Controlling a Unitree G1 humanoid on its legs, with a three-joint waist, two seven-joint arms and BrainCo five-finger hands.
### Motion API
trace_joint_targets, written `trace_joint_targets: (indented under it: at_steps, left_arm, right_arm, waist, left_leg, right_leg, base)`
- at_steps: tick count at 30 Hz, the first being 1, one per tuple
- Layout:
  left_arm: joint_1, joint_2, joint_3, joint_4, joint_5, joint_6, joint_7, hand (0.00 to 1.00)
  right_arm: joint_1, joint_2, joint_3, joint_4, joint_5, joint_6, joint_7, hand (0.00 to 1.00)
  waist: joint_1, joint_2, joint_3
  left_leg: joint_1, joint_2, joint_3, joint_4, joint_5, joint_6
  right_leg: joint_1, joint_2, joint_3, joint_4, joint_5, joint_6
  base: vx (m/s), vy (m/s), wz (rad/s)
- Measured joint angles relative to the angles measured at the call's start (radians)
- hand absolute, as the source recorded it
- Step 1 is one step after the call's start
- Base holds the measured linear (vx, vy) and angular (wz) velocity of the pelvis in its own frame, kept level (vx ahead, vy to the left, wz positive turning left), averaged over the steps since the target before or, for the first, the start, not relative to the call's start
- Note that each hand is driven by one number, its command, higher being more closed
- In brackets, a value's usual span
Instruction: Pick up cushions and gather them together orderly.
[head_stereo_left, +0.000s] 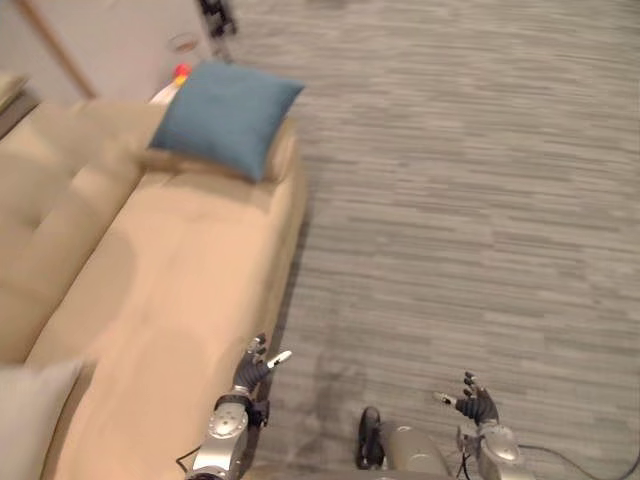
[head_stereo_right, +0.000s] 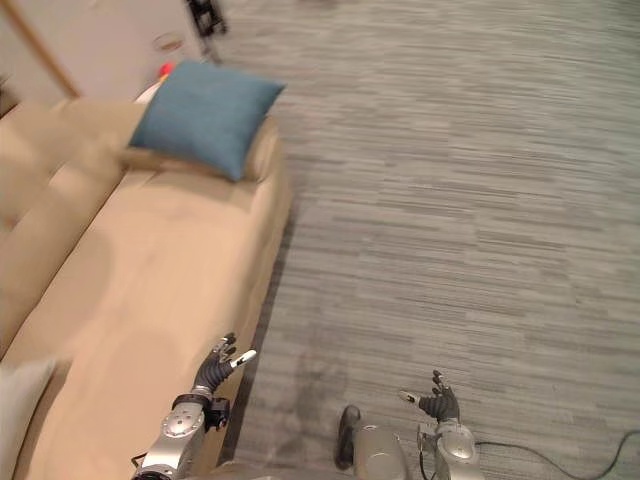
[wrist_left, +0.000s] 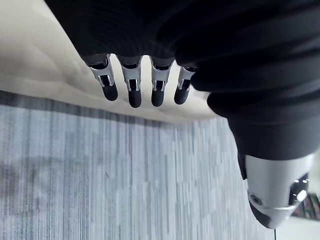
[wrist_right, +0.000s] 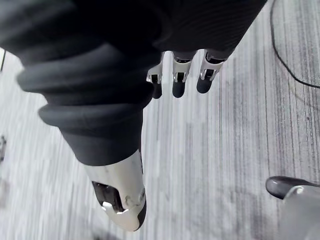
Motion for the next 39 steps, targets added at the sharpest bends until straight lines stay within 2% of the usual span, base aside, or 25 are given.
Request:
trace_joint_targets:
  at_steps: [2, 5, 7, 8, 9, 10, 11, 12, 14, 15, 18, 20, 22, 24, 25, 26, 27, 28, 29, 30, 32, 34, 36, 37, 39]
  left_arm:
    - [0.021, -0.002, -0.018, -0.003, -0.004, -0.001, 0.002, 0.0]
    - [0.043, -0.005, -0.019, -0.012, -0.01, -0.001, 0.003, 0.0]
    - [0.047, -0.019, -0.018, -0.017, -0.011, -0.001, 0.005, 0.0]
    - [0.053, -0.021, -0.017, -0.018, -0.02, -0.001, 0.008, 0.0]
    - [0.06, -0.02, -0.012, -0.018, -0.021, -0.001, 0.014, 0.0]
    - [0.065, -0.02, -0.006, -0.019, -0.021, 0.0, 0.022, 0.0]
    - [0.072, -0.019, -0.006, -0.021, -0.021, 0.0, 0.022, 0.0]
    - [0.067, -0.021, -0.011, -0.021, -0.022, 0.001, 0.023, 0.0]
    - [0.064, -0.017, -0.033, -0.02, -0.022, 0.001, 0.022, 0.0]
    - [0.066, -0.004, -0.053, -0.02, -0.028, 0.003, 0.022, 0.0]
    - [0.05, 0.011, -0.058, -0.022, -0.049, 0.003, 0.033, 0.0]
    - [0.023, 0.018, -0.058, -0.019, -0.054, 0.003, 0.043, 0.0]
    - [0.0, 0.012, -0.057, -0.016, -0.059, 0.002, 0.044, 0.0]
    - [-0.003, 0.014, -0.051, -0.01, -0.059, -0.001, 0.049, 0.0]
    - [0.0, 0.017, -0.047, -0.008, -0.058, -0.001, 0.051, 0.0]
    - [0.004, 0.012, -0.038, 0.011, -0.058, 0.0, 0.058, 0.0]
    - [0.007, -0.002, -0.039, 0.016, -0.058, 0.001, 0.065, 0.0]
    - [0.004, -0.011, -0.035, 0.018, -0.058, 0.002, 0.066, 0.0]
    - [0.004, -0.017, -0.03, 0.018, -0.059, 0.002, 0.065, 0.0]
    - [0.015, -0.034, 0.001, 0.019, -0.062, 0.001, 0.065, 0.0]
    - [0.014, -0.033, 0.015, 0.021, -0.069, 0.001, 0.065, 0.0]
    - [0.014, -0.034, 0.043, 0.018, -0.08, 0.0, 0.066, 0.0]
    - [0.019, -0.037, 0.052, 0.019, -0.081, -0.001, 0.066, 0.0]
    - [0.025, -0.05, 0.052, 0.022, -0.082, 0.0, 0.066, 0.0]
    - [0.023, -0.047, 0.066, 0.027, -0.087, -0.002, 0.067, 0.0]
  right_arm:
    - [0.001, -0.001, 0.001, 0.032, 0.0, 0.005, -0.002, 0.0]
    - [-0.003, -0.003, 0.007, 0.032, 0.001, 0.006, -0.004, 0.0]
    - [-0.015, -0.007, 0.007, 0.035, 0.001, 0.005, -0.006, 0.0]
    - [-0.021, -0.008, 0.016, 0.04, 0.002, 0.005, -0.009, 0.0]
    - [-0.026, 0.0, 0.022, 0.039, 0.001, 0.005, -0.01, 0.0]
    - [-0.035, 0.008, 0.031, 0.04, 0.001, 0.004, -0.013, 0.0]
    - [-0.035, 0.01, 0.033, 0.044, 0.0, 0.004, -0.014, 0.0]
    - [-0.052, 0.013, 0.03, 0.077, -0.009, 0.005, -0.015, 0.0]
    - [-0.06, 0.02, 0.027, 0.086, -0.011, 0.006, -0.016, 0.0]
    - [-0.058, 0.029, 0.029, 0.091, -0.023, 0.009, -0.015, 0.0]
    - [-0.073, 0.039, 0.035, 0.09, -0.041, 0.008, -0.014, 0.0]
    - [-0.093, 0.03, 0.038, 0.09, -0.041, 0.007, -0.014, 0.0]
    - [-0.098, 0.005, 0.038, 0.089, -0.04, 0.008, -0.013, 0.0]
    - [-0.075, -0.006, 0.037, 0.087, -0.041, 0.01, -0.015, 0.0]
    - [-0.068, -0.004, 0.038, 0.085, -0.041, 0.01, -0.015, 0.0]
    - [-0.055, -0.01, 0.037, 0.083, -0.041, 0.011, -0.014, 0.0]
    - [-0.05, -0.02, 0.037, 0.07, -0.041, 0.012, -0.014, 0.0]
    - [-0.052, -0.02, 0.038, 0.05, -0.041, 0.011, -0.013, 0.0]
    - [-0.051, -0.02, 0.04, 0.041, -0.04, 0.011, -0.013, 0.0]
    - [-0.052, -0.018, 0.053, 0.026, -0.036, 0.009, -0.017, 0.0]
    - [-0.051, -0.014, 0.055, 0.017, -0.028, 0.004, -0.02, 0.0]
    - [-0.051, -0.011, 0.028, 0.009, -0.013, -0.002, -0.022, 0.0]
    - [-0.04, -0.022, 0.001, -0.003, -0.007, -0.004, -0.023, 0.0]
    - [-0.024, -0.049, -0.01, -0.01, -0.007, -0.003, -0.023, 0.0]
    - [-0.006, -0.03, -0.022, 0.014, -0.007, 0.006, -0.025, 0.0]
  waist:
    - [0.04, -0.021, 0.015]
    - [0.048, -0.012, 0.018]
    - [0.082, 0.01, 0.017]
    - [0.102, 0.02, 0.011]
    - [0.11, 0.015, -0.001]
    - [0.119, -0.006, -0.019]
    - [0.122, -0.027, -0.027]
    - [0.124, -0.059, -0.027]
    - [0.115, -0.066, -0.023]
    - [0.1, -0.063, -0.021]
    - [0.091, -0.051, -0.022]
    - [0.079, -0.028, -0.013]
    - [0.066, 0.007, 0.004]
    - [0.069, -0.005, -0.002]
    - [0.068, -0.016, -0.003]
    - [0.061, -0.013, -0.002]
    - [0.063, 0.017, -0.015]
    - [0.062, 0.023, -0.013]
    - [0.063, 0.023, -0.01]
    - [0.079, 0.02, 0.002]
    - [0.082, 0.004, 0.014]
    - [0.1, -0.03, 0.024]
    - [0.098, -0.012, 0.017]
    - [0.096, 0.043, 0.005]
    - [0.097, 0.019, 0.0]
  left_leg:
    - [-0.115, -0.13, -0.118, -0.053, -0.054, 0.005]
    - [-0.199, -0.2, -0.165, -0.229, -0.055, 0.007]
    - [-0.231, -0.251, -0.18, -0.539, -0.006, -0.049]
    - [-0.223, -0.251, -0.18, -0.635, 0.091, -0.006]
    - [-0.221, -0.268, -0.177, -0.621, 0.116, 0.051]
    - [-0.228, -0.299, -0.172, -0.579, 0.084, 0.106]
    - [-0.222, -0.311, -0.157, -0.577, 0.064, 0.121]
    - [-0.192, -0.348, -0.134, -0.578, 0.02, 0.132]
    - [-0.119, -0.384, -0.137, -0.59, -0.02, 0.149]
    - [-0.047, -0.398, -0.144, -0.592, -0.05, 0.17]
    - [0.095, -0.423, -0.189, -0.684, -0.078, 0.184]
    - [0.151, -0.414, -0.227, -0.742, -0.076, 0.181]
    - [0.205, -0.385, -0.271, -0.762, -0.092, 0.151]
    - [0.273, -0.372, -0.323, -0.756, -0.135, 0.076]
    - [0.285, -0.372, -0.331, -0.748, -0.149, 0.056]
    - [0.293, -0.349, -0.363, -0.667, -0.179, 0.016]
    - [0.227, -0.305, -0.363, -0.523, -0.151, -0.028]
    - [0.149, -0.283, -0.337, -0.35, -0.069, -0.029]
    - [0.106, -0.265, -0.311, -0.252, 0.004, -0.018]
    - [0.024, -0.174, -0.218, -0.041, 0.05, 0.03]
    - [-0.026, -0.139, -0.158, 0.039, -0.006, 0.065]
    - [-0.107, -0.147, -0.072, -0.108, -0.044, 0.051]
    - [-0.149, -0.145, 0.01, -0.373, 0.014, 0.018]
    - [-0.179, -0.109, 0.104, -0.493, 0.095, 0.098]
    - [-0.14, -0.153, 0.172, -0.563, 0.085, 0.12]
  right_leg:
    - [0.08, 0.002, 0.106, -0.033, -0.015, 0.017]
    - [0.132, -0.004, 0.158, -0.065, -0.028, 0.037]
    - [0.172, -0.005, 0.207, -0.095, -0.049, 0.07]
    - [0.193, 0.001, 0.234, -0.097, -0.076, 0.092]
    - [0.202, -0.007, 0.254, -0.096, -0.094, 0.104]
    - [0.206, -0.038, 0.27, -0.081, -0.131, 0.126]
    - [0.201, -0.056, 0.275, -0.038, -0.148, 0.154]
    - [0.131, -0.098, 0.273, 0.153, -0.16, 0.191]
    - [0.054, -0.136, 0.271, 0.42, -0.089, 0.307]
    - [-0.003, -0.16, 0.25, 0.609, -0.07, 0.334]
    - [-0.108, -0.229, 0.077, 0.655, -0.13, 0.184]
    - [-0.171, -0.207, 0.019, 0.511, -0.141, 0.173]
    - [-0.215, -0.138, 0.054, 0.263, -0.096, 0.183]
    - [-0.229, -0.093, 0.141, -0.074, 0.12, 0.184]
    - [-0.231, -0.093, 0.149, -0.102, 0.175, 0.176]
    - [-0.235, -0.094, 0.158, -0.031, 0.297, 0.158]
    - [-0.227, -0.08, 0.112, 0.016, 0.241, 0.133]
    - [-0.196, -0.076, 0.085, 0.016, 0.202, 0.126]
    - [-0.168, -0.072, 0.076, 0.003, 0.188, 0.12]
    - [-0.054, -0.051, 0.068, -0.063, 0.174, 0.101]
    - [0.065, -0.056, 0.052, -0.129, 0.171, 0.097]
    - [0.181, -0.094, 0.023, -0.209, 0.169, 0.1]
    - [0.224, -0.11, -0.038, -0.229, 0.121, 0.158]
    - [0.25, -0.077, -0.078, -0.223, 0.08, 0.187]
    - [0.277, -0.118, -0.14, -0.22, 0.062, 0.202]
  base:
    - [0.36, 0.094, -1.46]
    - [0.28, 0.137, -0.73]
    - [0.38, 0.253, -0.79]
    - [0.44, 0.287, -0.65]
    - [0.58, 0.372, -0.62]
    - [0.52, 0.309, -0.34]
    - [0.52, 0.267, -0.23]
    - [0.52, 0.243, -0.07]
    - [0.57, 0.257, 0.14]
    - [0.54, 0.183, 0.29]
    - [0.55, 0.105, 0.27]
    - [0.61, 0.041, 0.53]
    - [0.58, -0.022, 0.7]
    - [0.64, -0.106, 0.81]
    - [0.69, -0.214, 0.95]
    - [0.68, -0.225, 0.78]
    - [0.79, -0.279, 0.87]
    - [0.5, -0.164, 0.51]
    - [0.61, -0.239, 0.38]
    - [0.47, -0.174, 0.21]
    - [0.59, -0.162, 0.29]
    - [0.48, -0.058, 0.29]
    - [0.41, 0.037, 0.48]
    - [0.45, 0.107, 0.85]
    - [0.35, 0.131, 1.23]
